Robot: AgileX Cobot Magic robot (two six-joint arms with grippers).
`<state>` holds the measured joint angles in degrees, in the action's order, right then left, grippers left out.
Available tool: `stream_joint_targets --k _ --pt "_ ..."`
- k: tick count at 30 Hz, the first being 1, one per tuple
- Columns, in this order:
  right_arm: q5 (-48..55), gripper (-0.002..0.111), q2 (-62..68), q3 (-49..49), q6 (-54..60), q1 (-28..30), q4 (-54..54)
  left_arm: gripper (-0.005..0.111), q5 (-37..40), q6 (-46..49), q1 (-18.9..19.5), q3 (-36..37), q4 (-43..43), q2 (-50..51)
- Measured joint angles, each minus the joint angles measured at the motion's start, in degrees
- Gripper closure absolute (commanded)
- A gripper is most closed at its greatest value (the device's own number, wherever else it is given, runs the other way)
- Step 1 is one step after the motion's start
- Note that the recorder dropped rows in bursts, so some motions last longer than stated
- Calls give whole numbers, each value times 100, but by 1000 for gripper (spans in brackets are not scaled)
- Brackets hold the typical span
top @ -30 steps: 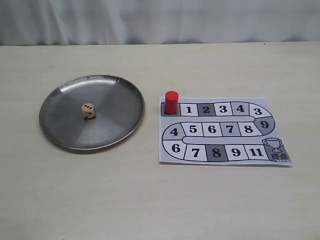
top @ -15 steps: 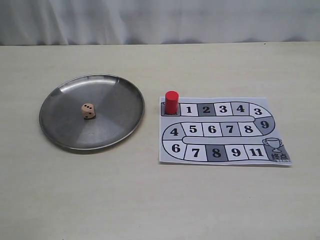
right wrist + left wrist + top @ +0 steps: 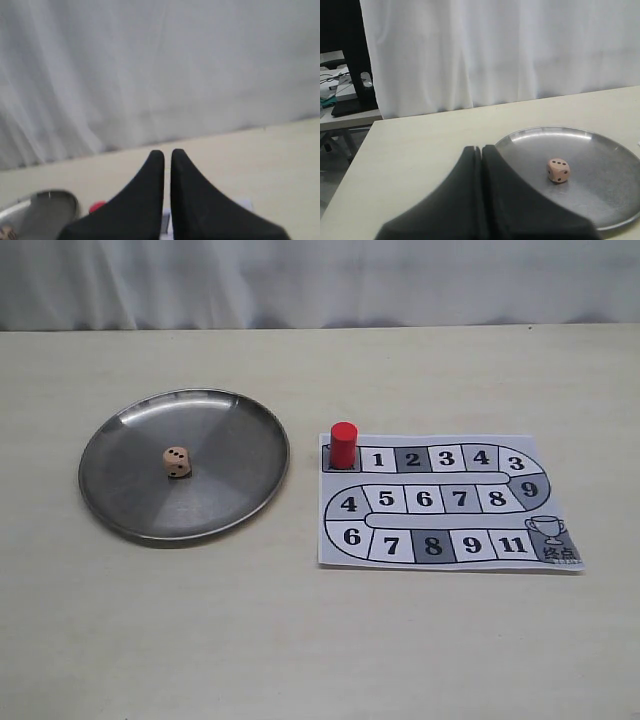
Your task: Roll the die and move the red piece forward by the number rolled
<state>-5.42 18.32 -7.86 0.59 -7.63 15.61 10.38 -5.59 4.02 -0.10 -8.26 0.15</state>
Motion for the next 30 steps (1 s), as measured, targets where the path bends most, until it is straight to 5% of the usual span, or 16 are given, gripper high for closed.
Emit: stream_joint_targets --k 9,15,24,30 --pt "859 104 3363 -943 0 -110 -63 107 0 0 0 0 0 0" --pt "1072 103 5135 -1780 0 -1152 -63 107 0 0 0 0 0 0" --pt "1451 50 7316 -4187 188 -2457 -88 107 0 0 0 0 0 0" --pt "2155 42 9603 -7046 768 -3117 -88 107 0 0 0 0 0 0"
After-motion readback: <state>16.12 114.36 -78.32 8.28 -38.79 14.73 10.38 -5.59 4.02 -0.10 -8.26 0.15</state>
